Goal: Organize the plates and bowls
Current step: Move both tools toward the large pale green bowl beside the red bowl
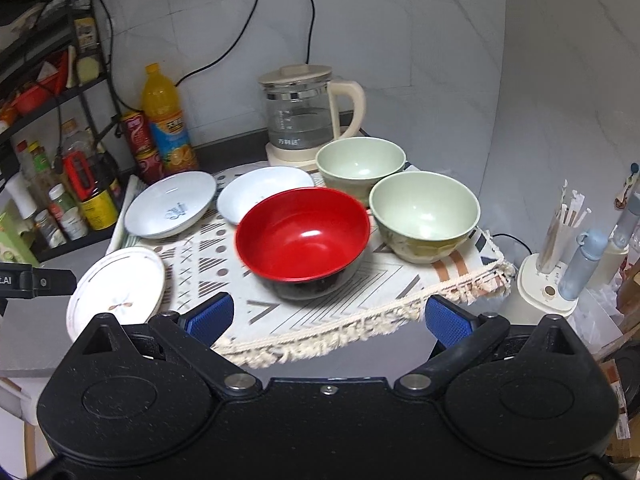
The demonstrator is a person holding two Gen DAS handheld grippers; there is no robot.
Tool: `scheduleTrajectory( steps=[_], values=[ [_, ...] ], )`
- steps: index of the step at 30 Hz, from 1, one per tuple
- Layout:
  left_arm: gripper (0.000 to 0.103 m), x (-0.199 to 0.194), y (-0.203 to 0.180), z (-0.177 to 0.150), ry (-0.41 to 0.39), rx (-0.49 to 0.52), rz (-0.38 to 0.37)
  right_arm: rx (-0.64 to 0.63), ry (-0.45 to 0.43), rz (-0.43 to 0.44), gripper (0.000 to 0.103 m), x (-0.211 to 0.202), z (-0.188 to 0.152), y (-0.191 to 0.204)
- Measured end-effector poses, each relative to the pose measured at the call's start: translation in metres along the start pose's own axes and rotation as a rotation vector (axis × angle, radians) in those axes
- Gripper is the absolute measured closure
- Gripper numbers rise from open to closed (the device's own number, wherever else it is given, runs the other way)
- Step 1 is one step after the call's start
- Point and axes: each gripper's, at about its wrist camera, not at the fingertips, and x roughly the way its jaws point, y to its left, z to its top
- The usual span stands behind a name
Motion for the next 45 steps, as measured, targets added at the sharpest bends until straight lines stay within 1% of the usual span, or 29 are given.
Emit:
scheduleTrajectory(
  steps=[4,11,13,14,19,24,29,32,34,36,40,42,45],
  values=[
    [0.001,0.020,-0.017,0.014,0.014,0.011,-0.001,-0.004,0.021,-0.004,0.000,0.018,0.010,-0.014],
    [0.001,0.057,-0.048,0.040,0.045,0.024,-0.038,0.028,0.032,-0.026,0.001,0.043,0.031,-0.044],
    [0.002,0.065,-0.057,0.048,0.050,0.029,-0.052,0.039,0.031,-0.039,0.003,0.050,0.037,-0.053],
    [0.003,0.070,-0.062,0.052,0.053,0.034,-0.062,0.046,0.030,-0.043,0.005,0.052,0.040,-0.057],
    [0.003,0.091,-0.088,0.076,0.062,0.064,-0.111,0.095,0.026,-0.071,0.005,0.064,0.054,-0.080],
    [0.004,0.111,-0.116,0.099,0.056,0.121,-0.171,0.137,0.039,-0.103,0.007,0.079,0.062,-0.098],
    [0.007,0.134,-0.143,0.118,0.067,0.159,-0.219,0.183,0.057,-0.136,0.010,0.094,0.067,-0.114],
    [0.008,0.146,-0.159,0.128,0.071,0.197,-0.244,0.205,0.067,-0.154,0.015,0.102,0.069,-0.122],
    [0.009,0.155,-0.168,0.133,0.074,0.222,-0.258,0.221,0.074,-0.167,0.016,0.108,0.070,-0.127],
    [0.012,0.163,-0.175,0.138,0.088,0.232,-0.279,0.232,0.073,-0.173,0.018,0.111,0.070,-0.130],
    [0.018,0.180,-0.192,0.143,0.101,0.275,-0.321,0.252,0.090,-0.181,0.026,0.120,0.068,-0.135],
    [0.026,0.188,-0.200,0.144,0.117,0.289,-0.339,0.273,0.096,-0.181,0.028,0.127,0.067,-0.138],
    [0.032,0.202,-0.211,0.145,0.143,0.297,-0.366,0.291,0.118,-0.194,0.035,0.139,0.066,-0.140]
  ],
)
